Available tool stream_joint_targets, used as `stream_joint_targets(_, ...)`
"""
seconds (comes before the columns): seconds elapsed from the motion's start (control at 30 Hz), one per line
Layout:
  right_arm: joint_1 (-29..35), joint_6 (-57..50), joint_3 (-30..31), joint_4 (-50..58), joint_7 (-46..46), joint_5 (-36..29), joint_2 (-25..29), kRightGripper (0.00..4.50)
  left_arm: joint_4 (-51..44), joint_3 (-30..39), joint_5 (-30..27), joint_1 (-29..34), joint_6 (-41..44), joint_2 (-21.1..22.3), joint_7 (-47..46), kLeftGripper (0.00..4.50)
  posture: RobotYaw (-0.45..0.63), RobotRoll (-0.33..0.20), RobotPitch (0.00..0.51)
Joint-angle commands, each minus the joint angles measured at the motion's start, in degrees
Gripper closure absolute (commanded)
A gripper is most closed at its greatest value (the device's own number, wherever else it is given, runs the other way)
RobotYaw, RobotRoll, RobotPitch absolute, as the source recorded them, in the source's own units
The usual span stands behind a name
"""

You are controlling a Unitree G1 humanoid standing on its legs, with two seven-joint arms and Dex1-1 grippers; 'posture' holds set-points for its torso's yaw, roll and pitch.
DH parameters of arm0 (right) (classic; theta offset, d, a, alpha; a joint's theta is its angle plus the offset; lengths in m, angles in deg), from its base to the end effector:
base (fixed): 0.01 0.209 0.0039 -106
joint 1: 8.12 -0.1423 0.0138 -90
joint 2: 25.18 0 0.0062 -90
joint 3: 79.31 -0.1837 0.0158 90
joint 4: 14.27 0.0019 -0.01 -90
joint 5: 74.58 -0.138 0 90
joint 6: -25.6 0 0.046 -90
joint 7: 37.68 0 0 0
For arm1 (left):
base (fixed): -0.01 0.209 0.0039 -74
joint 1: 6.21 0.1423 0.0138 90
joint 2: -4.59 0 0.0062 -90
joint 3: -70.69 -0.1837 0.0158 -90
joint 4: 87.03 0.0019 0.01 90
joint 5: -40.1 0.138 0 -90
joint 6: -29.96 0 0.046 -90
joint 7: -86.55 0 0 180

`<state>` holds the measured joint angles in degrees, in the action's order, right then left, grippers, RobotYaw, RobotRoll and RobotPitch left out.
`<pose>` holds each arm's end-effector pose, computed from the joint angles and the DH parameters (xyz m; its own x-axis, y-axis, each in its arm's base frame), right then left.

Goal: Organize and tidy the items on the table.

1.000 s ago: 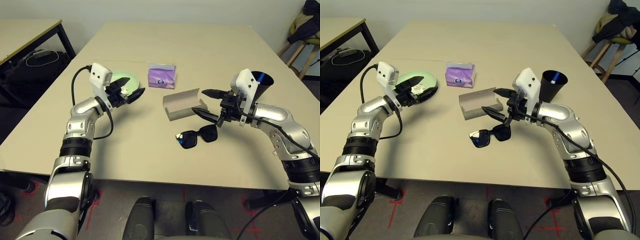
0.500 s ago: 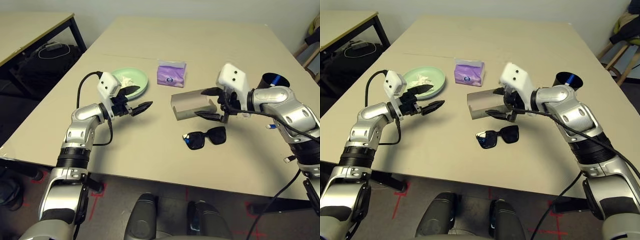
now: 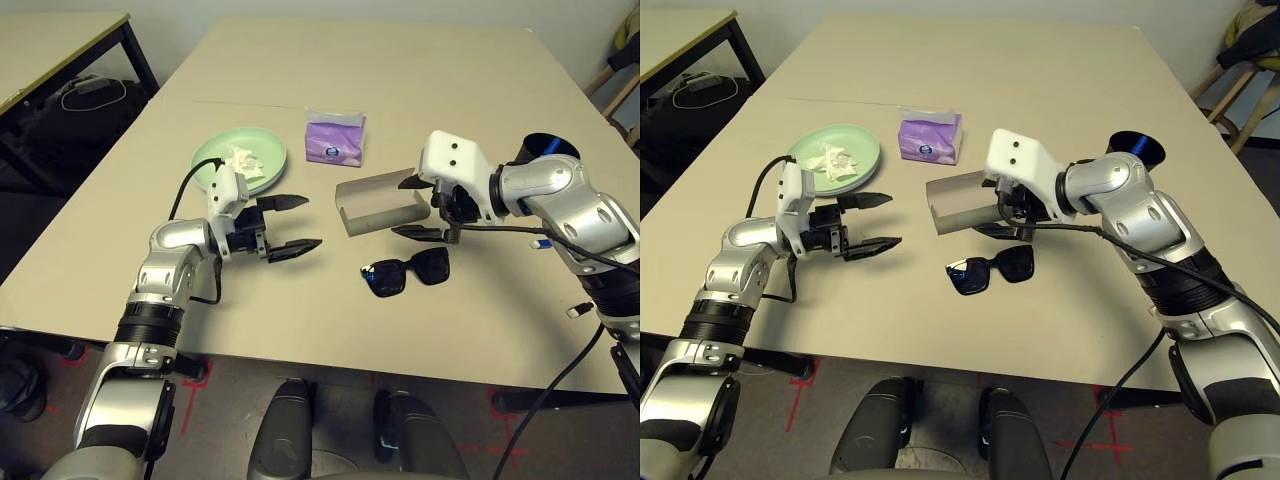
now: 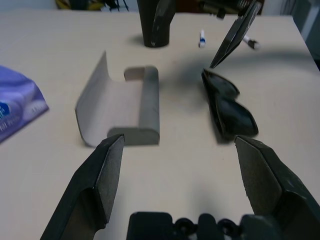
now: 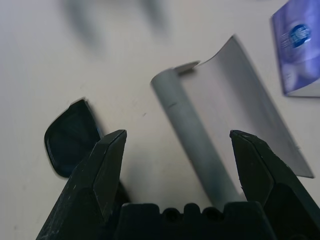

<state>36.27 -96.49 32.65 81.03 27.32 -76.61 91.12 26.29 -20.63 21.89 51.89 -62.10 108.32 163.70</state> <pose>0.2907 -0.1733 0.2308 0.4178 0.6728 -0.6106 -0.8798 0.1318 -0.4567 0.3004 0.2378 0.1389 0.2746 -0.9528 -0.1294 0.9414 0.2390 0.2381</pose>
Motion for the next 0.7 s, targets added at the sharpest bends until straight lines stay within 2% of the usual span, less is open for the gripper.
stream_joint_targets(0.03,-2.0,-3.4,2.5,4.2,2.2,1.8,1.2,0.0,0.0,-1.7,0.8,1.1,-1.7,0.8,2.4,0.06,0.22,0.0,0.164)
stream_joint_targets(0.3,-4.6,-5.8,6.5,8.8,7.2,4.4,3.6,0.0,-1.4,-2.5,0.9,1.8,-3.5,2.7,5.4,0.06,0.23,0.0,0.164)
stream_joint_targets(0.5,-6.0,-5.2,11.0,8.7,10.6,8.4,4.8,0.0,-2.7,-2.5,0.2,2.0,-3.2,3.1,6.1,0.06,0.23,0.0,0.162)
stream_joint_targets(0.7,-6.9,-1.4,14.3,6.2,12.3,12.8,3.9,0.0,-4.1,-2.6,0.2,1.7,-2.4,2.4,5.1,0.06,0.24,0.0,0.161)
